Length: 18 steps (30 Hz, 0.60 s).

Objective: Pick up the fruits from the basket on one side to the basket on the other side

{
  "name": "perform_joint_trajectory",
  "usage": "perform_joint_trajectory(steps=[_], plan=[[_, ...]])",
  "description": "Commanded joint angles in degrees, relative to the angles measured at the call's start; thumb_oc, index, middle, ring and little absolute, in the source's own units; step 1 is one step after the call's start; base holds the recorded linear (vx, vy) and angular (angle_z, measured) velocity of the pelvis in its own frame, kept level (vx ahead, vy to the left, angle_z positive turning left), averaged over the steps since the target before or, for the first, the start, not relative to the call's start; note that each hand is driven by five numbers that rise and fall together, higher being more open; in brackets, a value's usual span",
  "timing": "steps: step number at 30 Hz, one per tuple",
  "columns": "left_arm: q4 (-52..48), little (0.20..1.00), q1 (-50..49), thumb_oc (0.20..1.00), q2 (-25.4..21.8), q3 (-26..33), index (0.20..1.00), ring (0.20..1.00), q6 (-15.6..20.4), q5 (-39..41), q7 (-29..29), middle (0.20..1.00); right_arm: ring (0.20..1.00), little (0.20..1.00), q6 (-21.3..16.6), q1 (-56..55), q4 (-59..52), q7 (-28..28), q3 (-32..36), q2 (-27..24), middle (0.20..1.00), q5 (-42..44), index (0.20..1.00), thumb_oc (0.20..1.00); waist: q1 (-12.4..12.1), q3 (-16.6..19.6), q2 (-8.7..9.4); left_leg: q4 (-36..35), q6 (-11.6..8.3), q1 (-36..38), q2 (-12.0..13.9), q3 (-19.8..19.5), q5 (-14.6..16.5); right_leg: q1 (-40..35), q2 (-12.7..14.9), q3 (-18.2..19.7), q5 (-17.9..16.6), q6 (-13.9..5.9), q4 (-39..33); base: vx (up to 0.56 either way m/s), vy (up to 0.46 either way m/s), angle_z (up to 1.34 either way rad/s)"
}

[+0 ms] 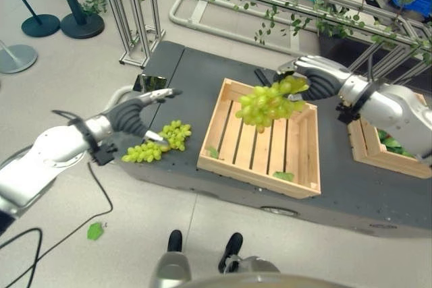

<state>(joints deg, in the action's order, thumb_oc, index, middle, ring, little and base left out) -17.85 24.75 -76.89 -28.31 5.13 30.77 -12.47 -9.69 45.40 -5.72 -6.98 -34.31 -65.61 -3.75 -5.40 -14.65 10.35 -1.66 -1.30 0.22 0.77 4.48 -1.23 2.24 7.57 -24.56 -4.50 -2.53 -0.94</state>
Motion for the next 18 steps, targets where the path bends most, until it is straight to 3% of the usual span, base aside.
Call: perform_joint_trajectory(steps=[1,4,8,18], plan=[[-1.5,1.0,8.02,1.0,1.43,-5.81,1.0,1.0,0.75,3.19,0.67,1.0,0.2,0.2,0.0,7.86,-3.37,1.36,-2.79,2.65,0.2,3.7,0.2,0.2,0.04,3.51,0.95,0.62,1.34,3.08,-0.21,-1.62,3.98,2.4,6.4,-0.36,-8.52,-10.78,2.94,0.0,0.0,0.0],[-0.74,1.0,15.02,1.0,3.45,-12.46,1.0,1.0,1.02,3.34,0.78,1.0,0.2,0.2,-0.18,9.76,-4.71,0.81,-4.6,3.8,0.2,4.6,0.2,0.2,0.05,3.65,0.96,0.66,1.31,3.05,-0.26,-1.67,4.01,2.37,6.48,-0.44,-8.52,-10.77,2.9,0.0,0.0,0.0],[-0.49,1.0,19.53,1.0,6.26,-17.12,1.0,1.0,1.01,4.29,1.14,1.0,0.2,0.2,-0.28,11.19,-6.35,0.12,-6.78,5.51,0.2,5.21,0.2,0.2,-0.1,3.78,1.04,0.74,1.27,2.89,-0.37,-1.66,4.01,2.42,6.5,-0.41,-8.53,-10.73,2.76,0.0,0.0,0.0],[0.33,1.0,19.68,1.0,10.56,-18.63,1.0,1.0,0.07,3.41,1.0,1.0,0.2,0.2,0.29,12.92,-7.79,-0.74,-8.86,9.14,0.2,3.53,0.2,0.2,-0.41,3.62,0.71,0.8,1.44,2.76,-0.56,-1.72,4.06,2.42,6.58,-0.29,-8.51,-10.6,2.62,0.0,0.0,0.0]])
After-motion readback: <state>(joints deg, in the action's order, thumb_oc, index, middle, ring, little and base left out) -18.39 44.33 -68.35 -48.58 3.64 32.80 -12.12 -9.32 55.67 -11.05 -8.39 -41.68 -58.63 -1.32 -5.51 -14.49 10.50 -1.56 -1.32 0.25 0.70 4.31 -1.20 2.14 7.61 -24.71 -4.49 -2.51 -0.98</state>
